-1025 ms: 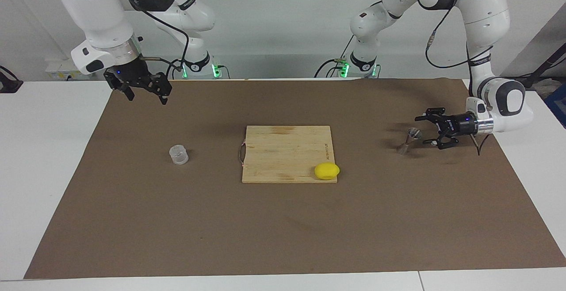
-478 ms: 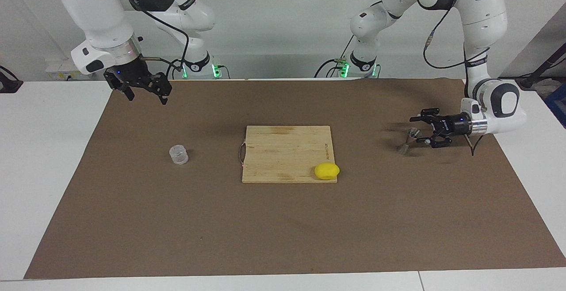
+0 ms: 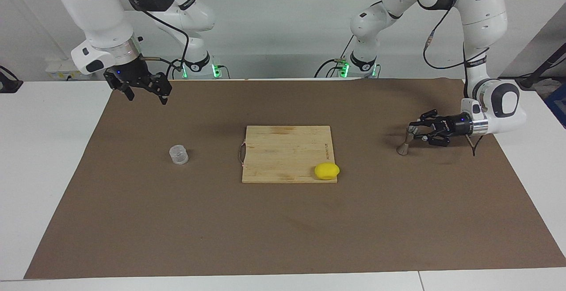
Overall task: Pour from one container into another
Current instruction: 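Close the left gripper around the steel cup, then carry the steel cup with the left gripper onto the cutting board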
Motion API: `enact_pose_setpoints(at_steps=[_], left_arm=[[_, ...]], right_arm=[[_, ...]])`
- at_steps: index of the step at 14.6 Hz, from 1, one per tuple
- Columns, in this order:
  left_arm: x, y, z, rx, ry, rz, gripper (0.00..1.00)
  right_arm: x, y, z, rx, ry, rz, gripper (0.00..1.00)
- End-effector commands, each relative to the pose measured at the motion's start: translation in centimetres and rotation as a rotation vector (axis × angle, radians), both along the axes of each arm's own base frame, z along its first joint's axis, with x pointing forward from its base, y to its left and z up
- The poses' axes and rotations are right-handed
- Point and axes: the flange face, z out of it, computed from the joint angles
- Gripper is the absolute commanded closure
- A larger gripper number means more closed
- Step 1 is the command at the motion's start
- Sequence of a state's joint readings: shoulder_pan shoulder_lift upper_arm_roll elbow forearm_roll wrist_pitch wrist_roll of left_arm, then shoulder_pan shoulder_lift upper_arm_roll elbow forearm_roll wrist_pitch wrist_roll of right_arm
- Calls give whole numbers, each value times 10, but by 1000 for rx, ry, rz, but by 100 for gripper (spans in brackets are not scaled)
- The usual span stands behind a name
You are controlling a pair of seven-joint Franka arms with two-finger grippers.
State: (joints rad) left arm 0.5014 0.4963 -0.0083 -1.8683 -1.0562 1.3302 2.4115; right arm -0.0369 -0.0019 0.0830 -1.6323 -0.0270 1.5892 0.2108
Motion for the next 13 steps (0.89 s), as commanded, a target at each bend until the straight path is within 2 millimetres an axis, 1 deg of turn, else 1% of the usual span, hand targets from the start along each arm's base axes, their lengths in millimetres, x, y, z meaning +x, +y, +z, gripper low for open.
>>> enact_pose_setpoints(at_steps=[1,4,6,7,9,10,12,13], left_arm=[[1,-3,2,-1,-29,28,80],[5,-5,3,3,-36,40,83],[6,-7,2,6,-32,38,87],[8,-13,3,4,-27,28,88],[8,-20,4,-9,-1,18,91],[10,-26,4,-10,10,11,99],[11,-30,4,-10,42,7,100],[12,-35,4,-13,75,1,100]], right_arm=[[-6,-3,1,4,1,6,0],[-5,-3,1,4,-1,6,0],[-6,-3,1,4,1,5,0],[-6,-3,1,4,1,6,0],[-6,-3,1,4,1,6,0],[-5,-3,1,4,-1,6,0],[-5,-3,1,4,-1,6,0],[-5,-3,1,4,-1,6,0]])
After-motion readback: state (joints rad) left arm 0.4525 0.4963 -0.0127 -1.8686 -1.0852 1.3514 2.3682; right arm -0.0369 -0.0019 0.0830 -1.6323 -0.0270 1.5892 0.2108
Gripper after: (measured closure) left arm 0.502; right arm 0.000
